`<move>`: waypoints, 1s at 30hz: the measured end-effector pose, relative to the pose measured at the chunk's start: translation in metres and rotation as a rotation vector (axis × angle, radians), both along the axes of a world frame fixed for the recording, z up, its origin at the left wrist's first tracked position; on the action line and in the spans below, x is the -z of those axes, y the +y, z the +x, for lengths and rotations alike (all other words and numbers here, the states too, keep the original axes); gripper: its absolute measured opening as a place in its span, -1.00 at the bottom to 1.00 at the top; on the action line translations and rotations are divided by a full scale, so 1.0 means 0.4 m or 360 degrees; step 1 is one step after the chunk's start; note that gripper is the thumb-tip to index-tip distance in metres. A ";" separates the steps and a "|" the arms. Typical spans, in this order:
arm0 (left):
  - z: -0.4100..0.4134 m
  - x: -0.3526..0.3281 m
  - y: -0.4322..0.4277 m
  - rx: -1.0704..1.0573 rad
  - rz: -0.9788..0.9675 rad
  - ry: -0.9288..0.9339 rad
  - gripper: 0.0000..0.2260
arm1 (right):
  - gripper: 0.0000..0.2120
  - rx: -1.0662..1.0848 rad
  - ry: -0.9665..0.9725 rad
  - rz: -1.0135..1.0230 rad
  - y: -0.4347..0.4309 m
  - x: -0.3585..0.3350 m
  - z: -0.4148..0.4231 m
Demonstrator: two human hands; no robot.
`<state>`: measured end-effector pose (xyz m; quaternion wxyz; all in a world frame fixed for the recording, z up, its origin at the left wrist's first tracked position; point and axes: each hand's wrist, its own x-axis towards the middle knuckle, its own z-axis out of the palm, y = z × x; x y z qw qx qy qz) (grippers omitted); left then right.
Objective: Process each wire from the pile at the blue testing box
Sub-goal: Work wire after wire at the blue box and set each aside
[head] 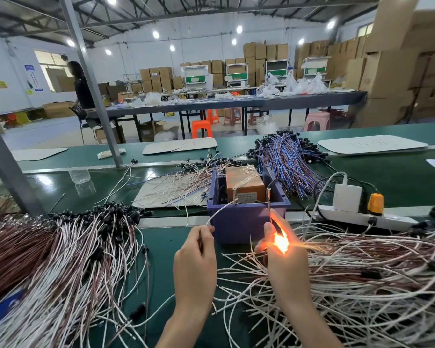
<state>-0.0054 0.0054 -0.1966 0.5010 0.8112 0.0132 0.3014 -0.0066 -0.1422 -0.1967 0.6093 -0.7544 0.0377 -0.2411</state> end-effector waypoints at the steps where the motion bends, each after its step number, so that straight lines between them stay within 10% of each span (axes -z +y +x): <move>1: 0.000 0.001 0.000 0.0009 -0.0005 0.0000 -0.74 | -0.74 -0.0003 0.0003 -0.0005 -0.001 0.001 0.000; 16: -0.027 -0.027 -0.020 0.0345 -0.0430 -0.0101 -0.79 | -0.80 0.0358 -0.0430 0.0426 -0.134 -0.136 -0.084; 21: -0.008 -0.022 -0.006 0.0482 -0.0835 0.0473 -0.77 | -0.78 0.0670 -0.0325 0.0404 -0.300 -0.212 -0.054; 30: -0.015 -0.021 -0.028 0.0826 -0.0665 0.0903 -0.62 | -0.71 0.1312 0.0054 -0.0779 -0.457 -0.242 -0.064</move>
